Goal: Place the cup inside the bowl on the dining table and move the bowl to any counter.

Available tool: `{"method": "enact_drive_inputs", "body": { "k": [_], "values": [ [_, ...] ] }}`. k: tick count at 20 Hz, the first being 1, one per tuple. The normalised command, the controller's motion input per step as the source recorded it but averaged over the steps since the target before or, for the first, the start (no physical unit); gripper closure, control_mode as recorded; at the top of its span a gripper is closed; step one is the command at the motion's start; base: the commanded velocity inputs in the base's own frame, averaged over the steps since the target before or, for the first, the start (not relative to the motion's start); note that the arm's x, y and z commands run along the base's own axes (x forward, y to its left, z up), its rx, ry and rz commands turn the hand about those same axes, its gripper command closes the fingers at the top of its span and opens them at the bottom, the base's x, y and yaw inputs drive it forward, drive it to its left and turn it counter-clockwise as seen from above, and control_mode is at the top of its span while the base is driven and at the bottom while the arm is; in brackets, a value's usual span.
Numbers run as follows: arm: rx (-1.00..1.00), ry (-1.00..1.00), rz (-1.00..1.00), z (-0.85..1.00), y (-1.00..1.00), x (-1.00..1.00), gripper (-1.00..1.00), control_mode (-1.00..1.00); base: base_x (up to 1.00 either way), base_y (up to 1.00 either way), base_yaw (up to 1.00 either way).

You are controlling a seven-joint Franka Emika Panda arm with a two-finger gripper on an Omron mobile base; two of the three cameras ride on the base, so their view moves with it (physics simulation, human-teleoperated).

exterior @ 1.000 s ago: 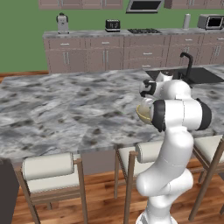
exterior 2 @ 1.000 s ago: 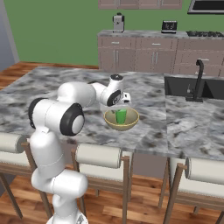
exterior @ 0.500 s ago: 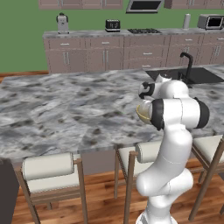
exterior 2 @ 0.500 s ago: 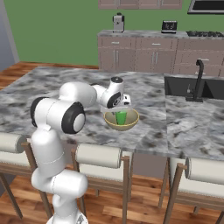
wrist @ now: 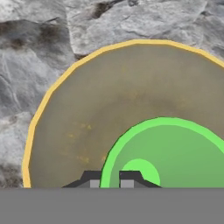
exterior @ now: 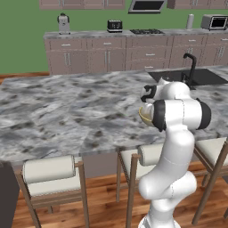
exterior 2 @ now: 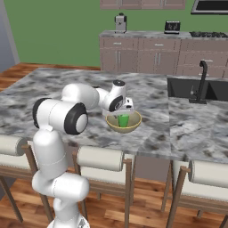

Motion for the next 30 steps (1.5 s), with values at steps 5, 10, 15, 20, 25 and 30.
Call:
{"method": "enact_drive_inputs", "body": {
  "k": [5, 10, 15, 20, 25, 30],
  "values": [
    [0.0, 0.0, 0.0, -0.16, 0.0, 0.01, 1.0, -1.0, 0.0, 0.0, 0.0],
    [0.0, 0.0, 0.0, -0.13, 0.0, 0.01, 1.0, -1.0, 0.0, 0.0, 0.0],
    [0.0, 0.0, 0.0, -0.09, 0.0, 0.0, 1.0, -1.0, 0.0, 0.0, 0.0],
    [0.0, 0.0, 0.0, -0.03, 0.0, 0.0, 1.0, -1.0, 0.0, 0.0, 0.0],
    [0.0, 0.0, 0.0, 0.0, 0.0, 0.0, -1.0, -1.0, 0.0, 0.0, 0.0],
    [0.0, 0.0, 0.0, 0.0, 0.0, 0.0, -1.0, -1.0, 0.0, 0.0, 0.0]
  ]
}}
